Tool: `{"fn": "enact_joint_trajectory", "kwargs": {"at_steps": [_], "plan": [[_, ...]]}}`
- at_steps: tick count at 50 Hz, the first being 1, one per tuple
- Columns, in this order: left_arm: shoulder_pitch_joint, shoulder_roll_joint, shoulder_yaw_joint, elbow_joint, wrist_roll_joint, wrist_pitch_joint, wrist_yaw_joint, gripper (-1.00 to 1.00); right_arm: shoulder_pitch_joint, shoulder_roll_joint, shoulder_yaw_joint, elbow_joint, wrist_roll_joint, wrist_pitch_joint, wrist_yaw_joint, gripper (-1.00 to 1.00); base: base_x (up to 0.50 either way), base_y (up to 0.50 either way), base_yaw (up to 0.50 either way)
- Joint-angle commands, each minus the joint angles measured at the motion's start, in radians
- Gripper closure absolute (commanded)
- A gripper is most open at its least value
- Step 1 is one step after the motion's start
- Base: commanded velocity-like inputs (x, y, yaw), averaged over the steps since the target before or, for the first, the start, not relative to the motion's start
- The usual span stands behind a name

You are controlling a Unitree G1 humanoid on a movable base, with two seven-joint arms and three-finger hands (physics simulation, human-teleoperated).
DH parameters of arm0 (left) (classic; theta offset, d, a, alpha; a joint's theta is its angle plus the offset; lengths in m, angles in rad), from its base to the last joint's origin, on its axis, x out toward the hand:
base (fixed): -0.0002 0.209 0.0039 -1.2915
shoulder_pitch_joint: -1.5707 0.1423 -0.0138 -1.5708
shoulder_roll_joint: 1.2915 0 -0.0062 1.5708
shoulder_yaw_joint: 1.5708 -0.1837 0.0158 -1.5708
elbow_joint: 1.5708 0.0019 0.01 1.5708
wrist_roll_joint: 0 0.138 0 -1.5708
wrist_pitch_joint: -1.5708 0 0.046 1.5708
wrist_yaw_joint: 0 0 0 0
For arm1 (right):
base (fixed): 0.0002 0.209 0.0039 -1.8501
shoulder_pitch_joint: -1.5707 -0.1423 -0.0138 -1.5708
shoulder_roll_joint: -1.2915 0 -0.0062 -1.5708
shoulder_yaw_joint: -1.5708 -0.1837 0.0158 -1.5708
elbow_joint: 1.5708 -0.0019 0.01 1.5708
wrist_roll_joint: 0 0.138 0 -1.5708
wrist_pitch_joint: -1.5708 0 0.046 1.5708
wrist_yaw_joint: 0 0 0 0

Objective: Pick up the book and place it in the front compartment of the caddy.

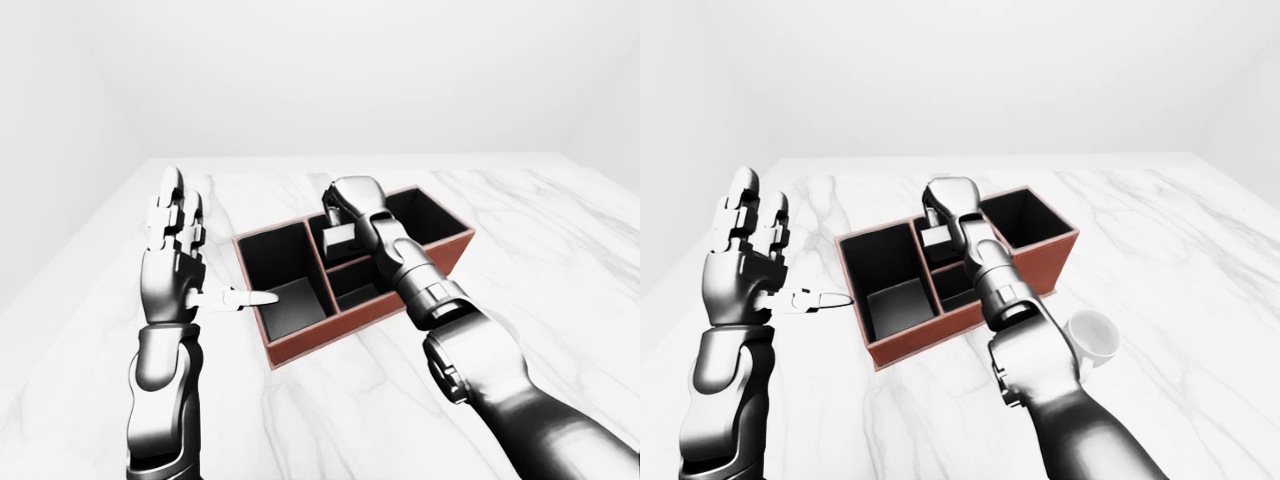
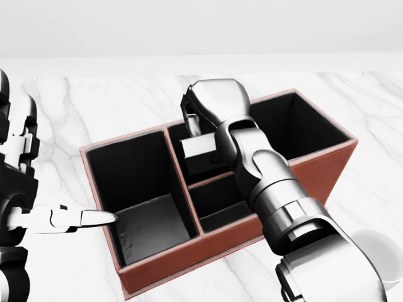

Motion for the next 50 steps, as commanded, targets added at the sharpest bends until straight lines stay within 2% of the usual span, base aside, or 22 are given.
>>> {"fn": "enact_joint_trajectory", "kwargs": {"at_steps": [1,13,36,50], "plan": [[-0.001,0.001,0.002,-0.003,-0.002,0.0,0.0,-1.0,-0.015,0.002,-0.016,-0.011,-0.006,0.0,-0.031,1.0,0.0,0.0,0.0],[-0.012,0.007,0.014,0.0,-0.012,0.0,0.005,-1.0,-0.026,-0.001,-0.026,0.018,0.033,0.0,-0.042,1.0,0.0,0.0,0.0],[-0.01,0.008,0.012,0.004,-0.011,0.0,0.005,-1.0,-0.036,-0.014,-0.023,0.058,0.04,0.0,-0.103,1.0,0.0,0.0,0.0],[-0.014,0.009,0.017,0.003,-0.015,0.0,0.006,-1.0,-0.048,-0.007,-0.022,0.05,0.038,0.0,-0.103,1.0,0.0,0.0,0.0]]}}
